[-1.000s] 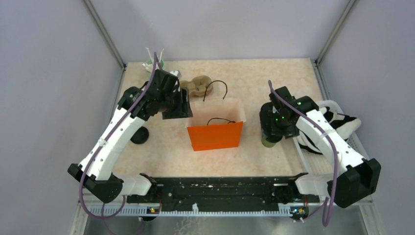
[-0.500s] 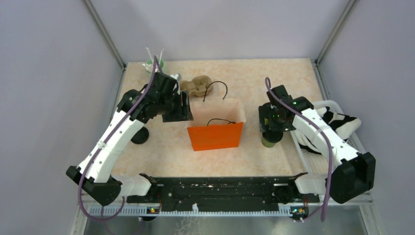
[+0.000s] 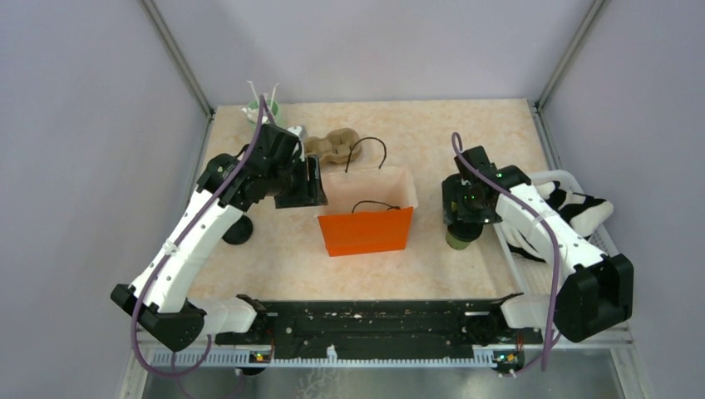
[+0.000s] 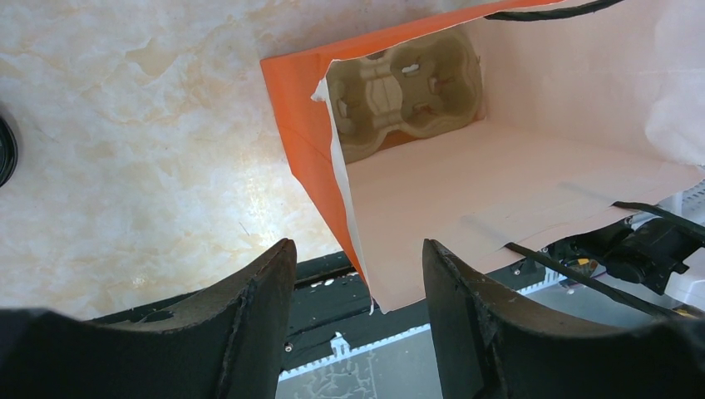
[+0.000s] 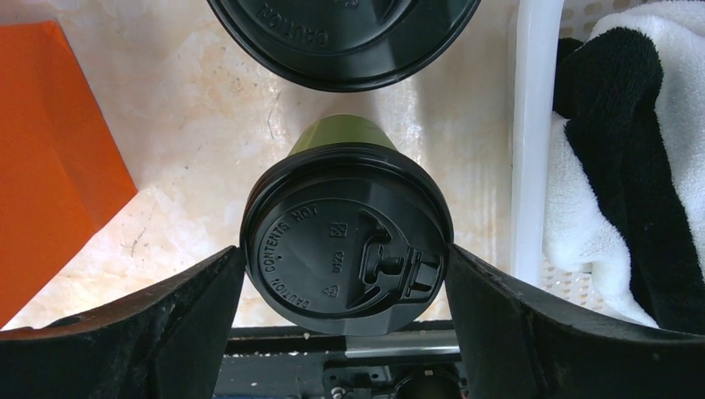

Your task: Pack the takeout coffee

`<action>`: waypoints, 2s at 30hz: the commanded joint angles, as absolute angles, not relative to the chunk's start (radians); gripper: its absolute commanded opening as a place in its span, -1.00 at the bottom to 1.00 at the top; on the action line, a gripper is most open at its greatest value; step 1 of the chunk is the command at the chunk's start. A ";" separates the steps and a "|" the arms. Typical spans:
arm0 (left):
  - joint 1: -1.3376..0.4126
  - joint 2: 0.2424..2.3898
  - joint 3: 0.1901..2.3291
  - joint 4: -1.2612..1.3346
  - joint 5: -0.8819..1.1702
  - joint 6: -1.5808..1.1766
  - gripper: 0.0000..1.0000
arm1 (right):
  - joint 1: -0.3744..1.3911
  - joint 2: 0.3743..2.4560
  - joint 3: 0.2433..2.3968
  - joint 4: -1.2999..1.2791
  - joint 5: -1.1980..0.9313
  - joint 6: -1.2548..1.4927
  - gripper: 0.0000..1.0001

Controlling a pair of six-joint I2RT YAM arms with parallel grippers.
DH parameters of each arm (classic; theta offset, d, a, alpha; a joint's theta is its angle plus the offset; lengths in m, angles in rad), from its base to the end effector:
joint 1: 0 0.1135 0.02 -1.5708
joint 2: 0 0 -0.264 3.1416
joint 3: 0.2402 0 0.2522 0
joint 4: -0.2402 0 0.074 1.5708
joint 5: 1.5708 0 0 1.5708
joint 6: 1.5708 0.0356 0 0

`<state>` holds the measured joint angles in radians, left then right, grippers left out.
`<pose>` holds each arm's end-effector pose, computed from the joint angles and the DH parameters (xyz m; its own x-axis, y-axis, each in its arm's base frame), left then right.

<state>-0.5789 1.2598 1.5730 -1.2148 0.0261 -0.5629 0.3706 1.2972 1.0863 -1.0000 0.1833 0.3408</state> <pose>0.1851 -0.1221 0.4114 -0.8543 -0.0789 -0.5137 0.1237 0.9292 -0.3484 0.2253 0.0806 0.2730 -0.9212 -0.0054 -0.3889 0.0124 0.9990 -0.0431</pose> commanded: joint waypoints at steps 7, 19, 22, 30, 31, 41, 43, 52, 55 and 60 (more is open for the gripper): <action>-0.577 1.240 1.576 -1.184 0.032 -0.547 0.28 | 0.364 1.290 1.066 -0.970 0.200 0.339 0.70; -0.577 1.244 1.569 -1.180 0.038 -0.542 0.29 | 0.348 1.279 1.089 -0.984 0.171 0.322 0.85; -0.577 1.247 1.574 -1.182 0.041 -0.537 0.29 | 0.346 1.285 1.083 -0.975 0.164 0.321 0.87; -0.577 1.246 1.572 -1.183 0.034 -0.540 0.28 | 0.344 1.281 1.074 -0.973 0.142 0.319 0.76; -0.578 1.247 1.572 -1.183 0.034 -0.540 0.29 | 0.344 1.278 1.081 -0.977 0.137 0.320 0.72; -0.577 1.268 1.576 -1.174 0.048 -0.534 0.29 | 0.345 1.267 1.077 -0.979 0.133 0.315 0.47; -0.578 1.270 1.577 -1.174 0.049 -0.532 0.29 | 0.344 1.264 1.080 -0.979 0.136 0.310 0.43; -0.578 1.271 1.572 -1.177 0.040 -0.535 0.29 | 0.344 1.251 1.104 -0.991 0.142 0.298 0.39; -0.578 1.272 1.571 -1.182 0.032 -0.535 0.29 | 0.345 1.243 1.113 -0.999 0.142 0.293 0.39; -0.577 1.278 1.572 -1.184 0.019 -0.532 0.30 | 0.344 1.231 1.125 -1.014 0.151 0.283 0.41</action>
